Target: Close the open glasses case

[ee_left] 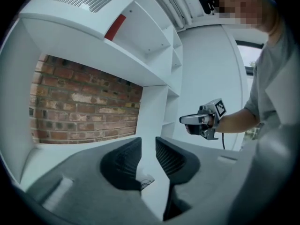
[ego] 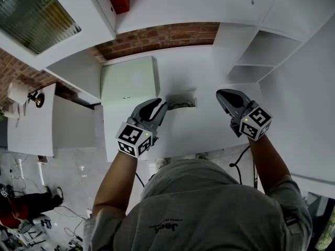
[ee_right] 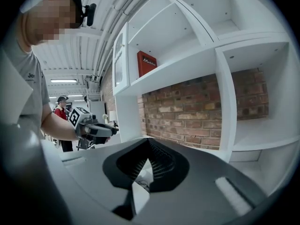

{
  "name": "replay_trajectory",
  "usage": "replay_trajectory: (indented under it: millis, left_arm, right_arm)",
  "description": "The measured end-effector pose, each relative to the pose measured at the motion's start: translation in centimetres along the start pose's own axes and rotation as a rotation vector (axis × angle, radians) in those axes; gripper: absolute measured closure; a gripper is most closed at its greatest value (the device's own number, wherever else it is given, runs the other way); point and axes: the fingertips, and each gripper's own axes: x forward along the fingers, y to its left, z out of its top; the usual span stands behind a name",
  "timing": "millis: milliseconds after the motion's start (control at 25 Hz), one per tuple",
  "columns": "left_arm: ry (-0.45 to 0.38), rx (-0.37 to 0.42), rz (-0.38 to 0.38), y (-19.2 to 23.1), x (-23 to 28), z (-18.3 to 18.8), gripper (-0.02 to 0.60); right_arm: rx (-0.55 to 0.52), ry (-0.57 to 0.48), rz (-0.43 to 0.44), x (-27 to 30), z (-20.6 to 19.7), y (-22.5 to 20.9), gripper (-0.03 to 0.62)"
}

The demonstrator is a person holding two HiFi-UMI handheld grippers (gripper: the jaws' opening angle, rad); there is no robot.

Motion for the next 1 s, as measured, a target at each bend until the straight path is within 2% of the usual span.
replay_trajectory:
  millis: [120,240,400,520,800,1000]
  left_arm:
    - [0.036,0.009,-0.044,-0.7,0.7,-0.6,0.393]
    - [0.103,0.060,-0.071,-1.2,1.3,-1.8,0.323]
    - [0.171,0.157,-0.093,-1.3,2.4,-3.1,0.292]
    - [0.235,0.264,-0.117,-1.1,3.8,-4.5,0.268]
    - [0.412,0.454,-0.180,0.0,7.6,-9.6,0.221]
    - [0.522,0.535,-0.193,1.8,9.9,-13.7,0.201]
  right_arm:
    - [-0.001,0.008,0.005,0.0,-0.3,-0.3,0.585]
    - [0.000,0.007,0.009,-0.1,-0.4,-0.4,0.585]
    - [0.000,0.015,0.010,0.1,-0.9,-0.8,0.585]
    - [0.001,0.026,0.007,0.2,-1.7,-1.1,0.585]
    - [0.013,0.040,0.006,0.8,-3.8,-2.0,0.585]
    - [0.028,0.056,0.005,1.5,-5.8,-3.0,0.585]
